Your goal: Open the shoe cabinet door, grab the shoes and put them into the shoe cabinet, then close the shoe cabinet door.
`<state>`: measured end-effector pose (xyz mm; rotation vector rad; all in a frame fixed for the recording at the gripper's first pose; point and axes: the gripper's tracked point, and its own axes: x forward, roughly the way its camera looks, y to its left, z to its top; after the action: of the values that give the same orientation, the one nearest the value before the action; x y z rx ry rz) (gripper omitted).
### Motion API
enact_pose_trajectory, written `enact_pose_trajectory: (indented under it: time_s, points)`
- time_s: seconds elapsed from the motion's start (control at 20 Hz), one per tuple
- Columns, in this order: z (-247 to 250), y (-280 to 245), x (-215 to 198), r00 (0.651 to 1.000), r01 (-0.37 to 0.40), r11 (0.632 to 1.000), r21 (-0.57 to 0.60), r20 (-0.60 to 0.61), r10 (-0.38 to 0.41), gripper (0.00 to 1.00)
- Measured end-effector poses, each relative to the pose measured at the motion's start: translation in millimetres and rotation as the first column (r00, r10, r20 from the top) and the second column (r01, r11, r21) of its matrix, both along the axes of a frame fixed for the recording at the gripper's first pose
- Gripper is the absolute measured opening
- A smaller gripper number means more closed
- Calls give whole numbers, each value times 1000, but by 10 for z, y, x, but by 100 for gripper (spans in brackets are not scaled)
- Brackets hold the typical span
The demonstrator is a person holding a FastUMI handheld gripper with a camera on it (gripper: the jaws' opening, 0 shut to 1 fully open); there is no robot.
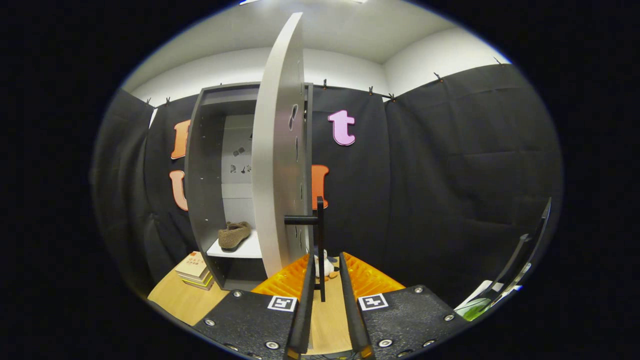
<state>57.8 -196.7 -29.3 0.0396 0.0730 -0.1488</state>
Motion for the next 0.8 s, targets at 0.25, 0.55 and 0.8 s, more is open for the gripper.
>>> enact_pose_trajectory:
  time_s: [0.25,0.55,0.8]
  points:
    - [-5,-22,-74,1000,19,999,-26,-16,-20,31]
    - [-27,-141,-206,998,63,998,-26,-22,-64,31]
    - [-55,-170,-291,997,76,997,0,-24,-76,31]
